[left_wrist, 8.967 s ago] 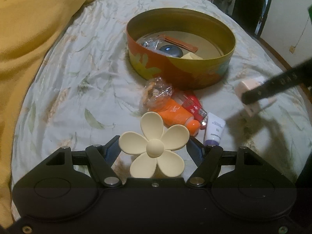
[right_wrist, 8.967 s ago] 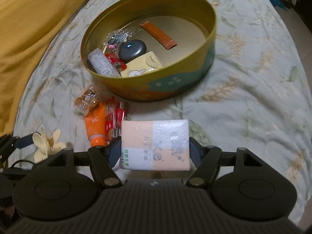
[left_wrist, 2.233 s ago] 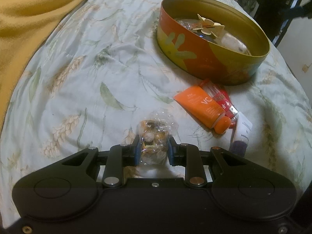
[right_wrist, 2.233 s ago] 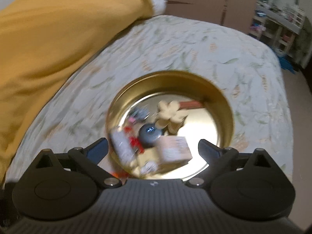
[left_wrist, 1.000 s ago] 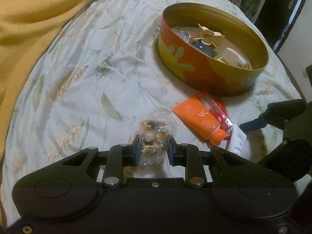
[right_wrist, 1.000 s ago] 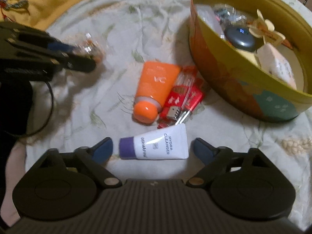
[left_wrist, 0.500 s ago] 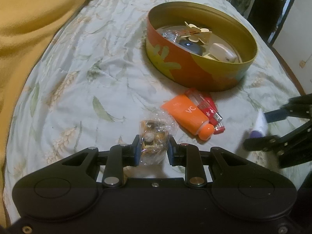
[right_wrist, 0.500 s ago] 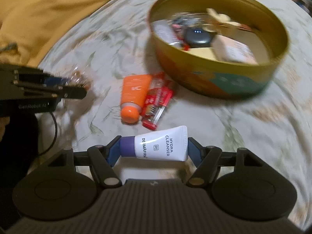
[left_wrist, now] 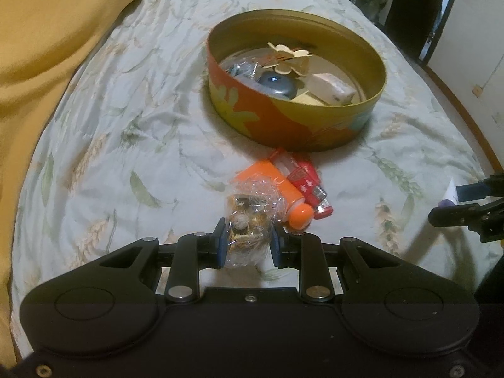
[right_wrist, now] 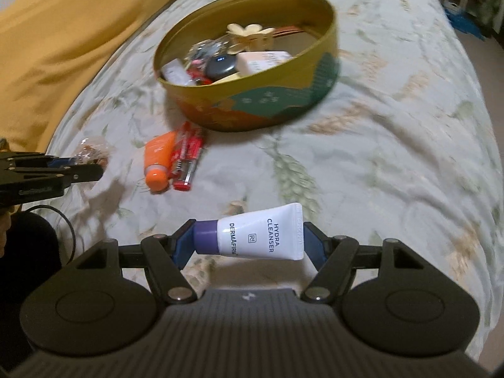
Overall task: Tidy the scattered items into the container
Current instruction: 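Carry the candy bag over the tin with the left gripper while the right holds the cleanser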
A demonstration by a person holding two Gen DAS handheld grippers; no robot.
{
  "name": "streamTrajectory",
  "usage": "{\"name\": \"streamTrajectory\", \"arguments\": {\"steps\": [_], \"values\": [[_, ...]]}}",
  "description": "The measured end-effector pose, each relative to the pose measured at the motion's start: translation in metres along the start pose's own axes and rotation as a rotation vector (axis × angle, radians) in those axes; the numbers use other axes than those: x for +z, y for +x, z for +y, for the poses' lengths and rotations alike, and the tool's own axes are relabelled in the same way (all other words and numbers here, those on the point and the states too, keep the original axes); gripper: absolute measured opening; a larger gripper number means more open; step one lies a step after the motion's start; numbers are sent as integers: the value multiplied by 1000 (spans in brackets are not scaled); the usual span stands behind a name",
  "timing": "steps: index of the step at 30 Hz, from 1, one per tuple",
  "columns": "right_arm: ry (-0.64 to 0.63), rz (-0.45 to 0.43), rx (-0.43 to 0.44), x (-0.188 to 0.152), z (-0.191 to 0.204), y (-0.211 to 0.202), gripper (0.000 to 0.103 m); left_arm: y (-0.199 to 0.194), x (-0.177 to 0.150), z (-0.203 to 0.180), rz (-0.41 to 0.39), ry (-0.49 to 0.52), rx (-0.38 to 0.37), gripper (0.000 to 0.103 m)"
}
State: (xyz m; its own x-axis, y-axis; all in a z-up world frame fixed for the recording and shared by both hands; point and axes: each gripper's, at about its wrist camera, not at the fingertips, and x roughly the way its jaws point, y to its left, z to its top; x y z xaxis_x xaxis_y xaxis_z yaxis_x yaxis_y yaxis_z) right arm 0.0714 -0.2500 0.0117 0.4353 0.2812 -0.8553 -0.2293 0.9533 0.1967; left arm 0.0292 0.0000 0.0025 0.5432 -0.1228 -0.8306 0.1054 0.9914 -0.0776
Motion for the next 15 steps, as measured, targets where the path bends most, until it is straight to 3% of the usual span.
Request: {"name": "streamTrajectory", "arguments": {"steps": [15], "values": [[81, -70, 47, -9, -14, -11, 72, -10, 12, -22, -2, 54, -11, 24]]}}
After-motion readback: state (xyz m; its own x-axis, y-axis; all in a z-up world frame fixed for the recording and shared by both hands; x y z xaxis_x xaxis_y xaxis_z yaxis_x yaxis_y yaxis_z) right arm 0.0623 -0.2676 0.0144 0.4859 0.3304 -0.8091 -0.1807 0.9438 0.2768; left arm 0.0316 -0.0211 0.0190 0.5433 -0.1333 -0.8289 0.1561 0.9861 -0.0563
